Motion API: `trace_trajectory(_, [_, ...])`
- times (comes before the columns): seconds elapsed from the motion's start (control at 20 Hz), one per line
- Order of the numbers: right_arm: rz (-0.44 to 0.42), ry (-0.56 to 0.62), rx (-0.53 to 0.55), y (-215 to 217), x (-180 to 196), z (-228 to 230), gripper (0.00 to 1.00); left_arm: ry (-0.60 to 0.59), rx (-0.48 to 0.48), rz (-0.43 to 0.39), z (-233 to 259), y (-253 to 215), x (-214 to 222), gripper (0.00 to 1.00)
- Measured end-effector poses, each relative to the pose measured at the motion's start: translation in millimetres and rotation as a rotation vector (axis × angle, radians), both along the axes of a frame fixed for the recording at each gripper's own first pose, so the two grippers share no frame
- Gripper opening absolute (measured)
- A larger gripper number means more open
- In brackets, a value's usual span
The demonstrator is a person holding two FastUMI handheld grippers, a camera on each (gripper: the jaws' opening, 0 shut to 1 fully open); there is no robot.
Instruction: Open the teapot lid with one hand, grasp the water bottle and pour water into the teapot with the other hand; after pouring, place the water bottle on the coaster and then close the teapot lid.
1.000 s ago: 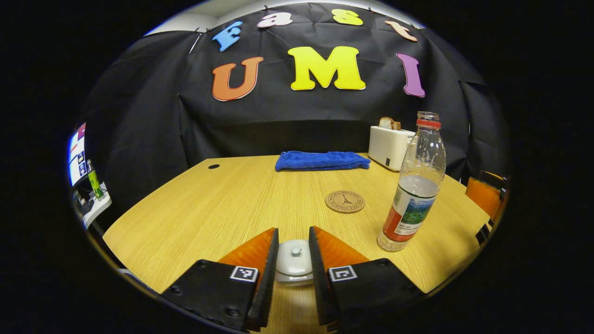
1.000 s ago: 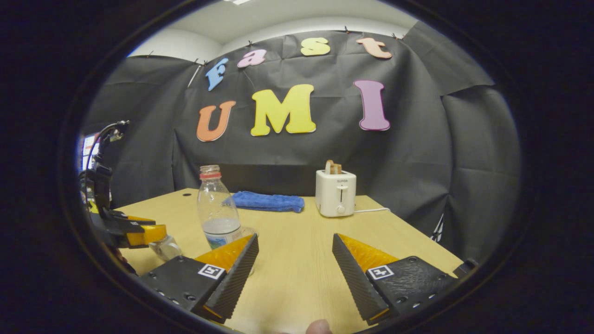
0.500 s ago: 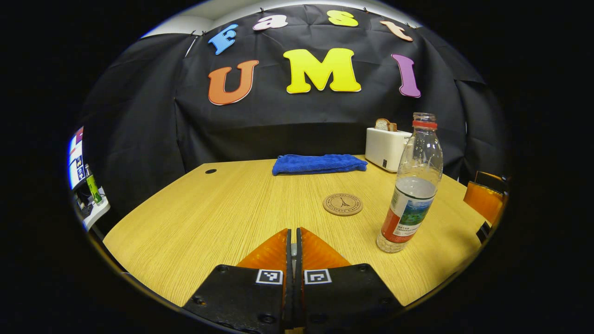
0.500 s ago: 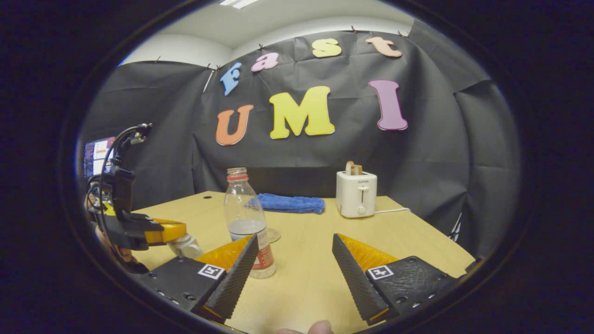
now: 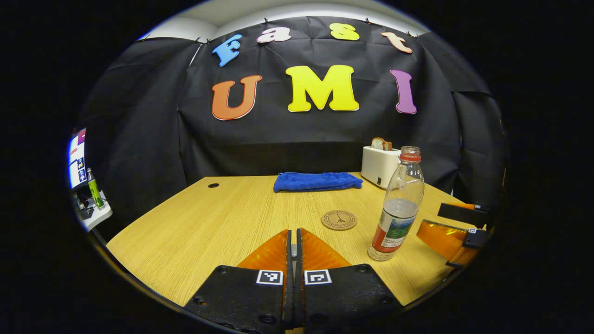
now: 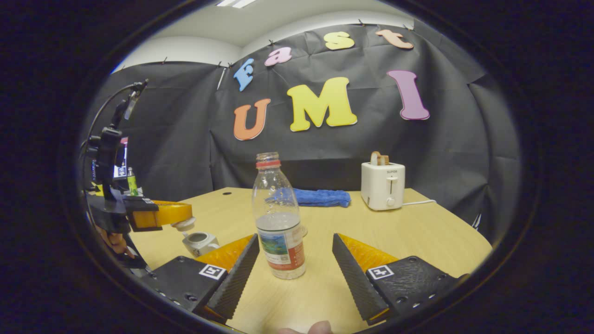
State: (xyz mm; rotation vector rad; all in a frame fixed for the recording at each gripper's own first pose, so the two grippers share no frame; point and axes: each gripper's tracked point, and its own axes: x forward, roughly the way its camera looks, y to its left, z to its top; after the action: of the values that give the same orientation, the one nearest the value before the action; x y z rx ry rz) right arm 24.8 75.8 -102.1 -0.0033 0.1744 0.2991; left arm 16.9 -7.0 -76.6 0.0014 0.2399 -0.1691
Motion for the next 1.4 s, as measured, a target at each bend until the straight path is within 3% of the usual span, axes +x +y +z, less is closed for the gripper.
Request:
trace_trajectory(0.45, [-0.011,0.031,-0.017,25,38,-9,0.96,-0.050,-0.034,0.046,17,30,-9,0.03])
trace_trajectory(0.7, [-0.022,0.043,-0.034,28,39,-11,0.80,-0.058,-0.053,0.066,18,44,-7,0.03])
trace_trajectory(0.85, [-0.020,0.035,-0.083,30,39,-8,0.75,-0.054,-0.058,0.067,17,48,-7,0.03])
trace_trajectory(1.05, [-0.026,-0.045,-0.265,27,37,7,0.73,-0.063,-0.062,0.075,22,58,-8,0.03])
trace_trajectory(1.4, [-0.005,-0.254,-0.750,29,45,33,0.72,-0.082,-0.048,0.059,29,64,-9,0.03])
